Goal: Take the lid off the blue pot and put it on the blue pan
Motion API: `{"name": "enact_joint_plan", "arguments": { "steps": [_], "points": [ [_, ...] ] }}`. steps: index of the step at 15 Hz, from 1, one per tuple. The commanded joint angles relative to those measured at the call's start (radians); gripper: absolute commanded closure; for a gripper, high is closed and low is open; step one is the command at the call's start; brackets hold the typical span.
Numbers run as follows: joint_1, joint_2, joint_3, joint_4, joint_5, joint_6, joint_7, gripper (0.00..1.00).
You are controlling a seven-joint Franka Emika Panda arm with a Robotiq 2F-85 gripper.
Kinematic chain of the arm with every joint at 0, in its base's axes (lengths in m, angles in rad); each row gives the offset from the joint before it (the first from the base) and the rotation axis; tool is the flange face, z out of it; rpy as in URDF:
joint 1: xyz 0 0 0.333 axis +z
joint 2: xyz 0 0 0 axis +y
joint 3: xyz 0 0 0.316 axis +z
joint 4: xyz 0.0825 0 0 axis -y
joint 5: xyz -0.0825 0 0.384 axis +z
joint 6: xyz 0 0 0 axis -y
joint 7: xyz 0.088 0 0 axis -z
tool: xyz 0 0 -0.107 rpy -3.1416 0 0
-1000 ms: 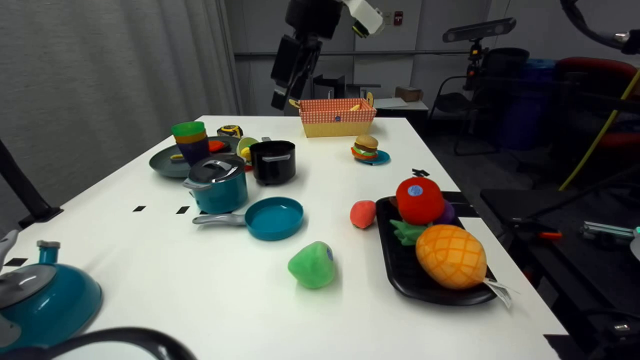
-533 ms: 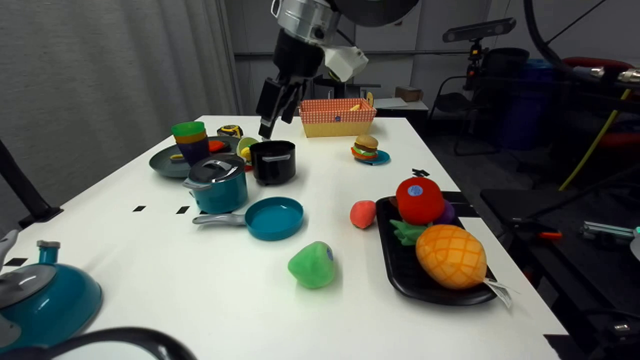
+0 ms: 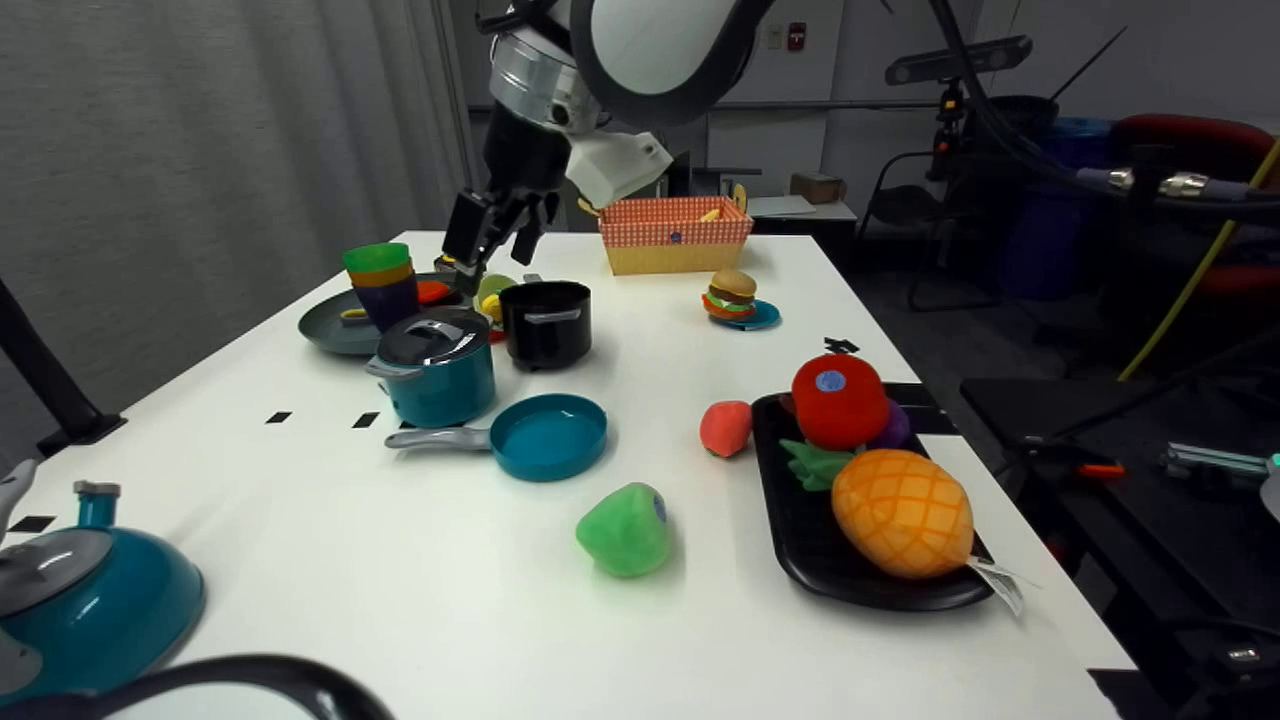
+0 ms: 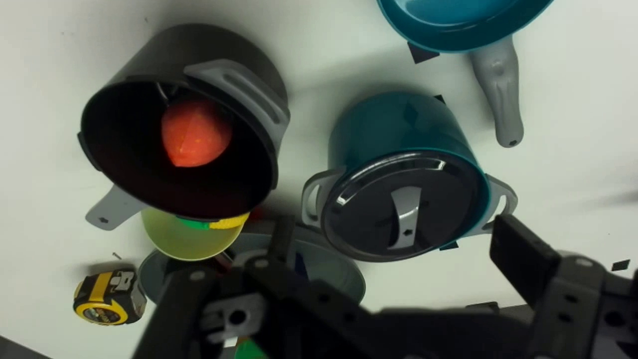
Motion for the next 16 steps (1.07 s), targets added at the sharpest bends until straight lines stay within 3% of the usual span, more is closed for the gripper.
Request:
{"name": "enact_joint_plan", "arguments": {
  "steps": [1,16],
  "points": [
    [-0.005,0.02,0.004,0.028,-0.005,-0.002,0.011,0.0],
    [0.01,0.105,0.005,0.118,-0.006,-0.008,0.039,0.0]
  ]
}}
